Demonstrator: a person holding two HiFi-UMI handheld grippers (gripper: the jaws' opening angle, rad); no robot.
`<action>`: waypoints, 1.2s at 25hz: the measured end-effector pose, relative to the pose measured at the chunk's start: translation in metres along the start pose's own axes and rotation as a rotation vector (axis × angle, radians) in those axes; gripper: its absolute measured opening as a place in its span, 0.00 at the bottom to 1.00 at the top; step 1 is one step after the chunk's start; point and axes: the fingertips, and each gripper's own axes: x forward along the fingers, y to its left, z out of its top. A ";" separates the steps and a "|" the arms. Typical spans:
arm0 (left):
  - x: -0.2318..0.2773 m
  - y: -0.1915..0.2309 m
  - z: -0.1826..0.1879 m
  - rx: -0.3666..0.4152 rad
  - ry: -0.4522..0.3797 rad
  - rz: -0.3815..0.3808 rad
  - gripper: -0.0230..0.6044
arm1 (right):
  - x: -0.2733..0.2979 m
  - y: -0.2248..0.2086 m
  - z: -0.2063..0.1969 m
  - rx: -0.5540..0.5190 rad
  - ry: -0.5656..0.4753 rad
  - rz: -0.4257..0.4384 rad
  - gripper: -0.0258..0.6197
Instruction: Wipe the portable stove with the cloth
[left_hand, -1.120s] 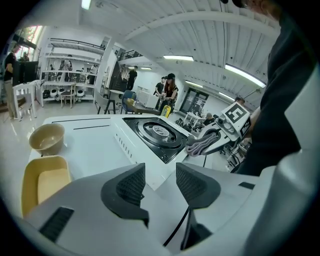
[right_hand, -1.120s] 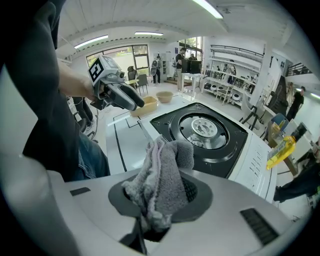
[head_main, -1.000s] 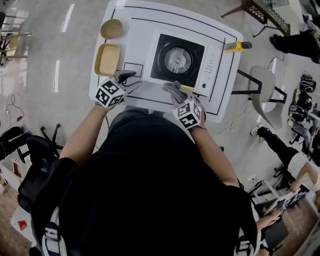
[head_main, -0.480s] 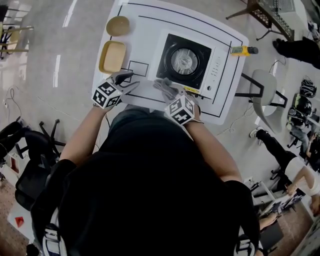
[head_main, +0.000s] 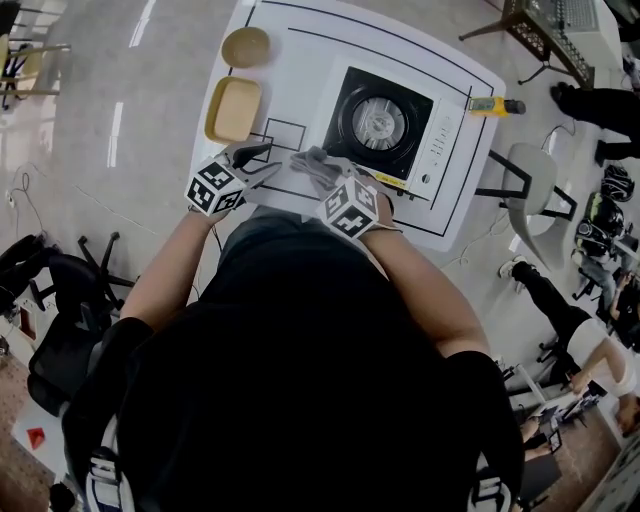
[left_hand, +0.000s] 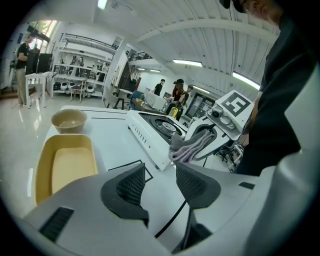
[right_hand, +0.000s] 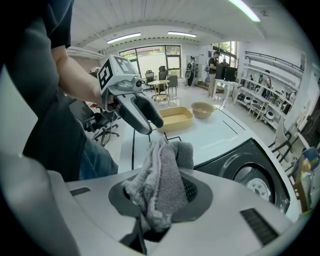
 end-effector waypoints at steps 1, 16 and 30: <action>-0.001 0.001 -0.001 -0.002 -0.001 0.001 0.36 | 0.002 0.000 0.003 -0.007 0.001 0.007 0.20; -0.002 0.010 -0.005 -0.031 -0.006 -0.011 0.36 | 0.011 -0.053 0.031 0.030 0.007 0.058 0.20; 0.033 0.015 0.025 -0.013 0.018 -0.084 0.36 | 0.017 -0.140 0.053 0.066 -0.002 0.005 0.20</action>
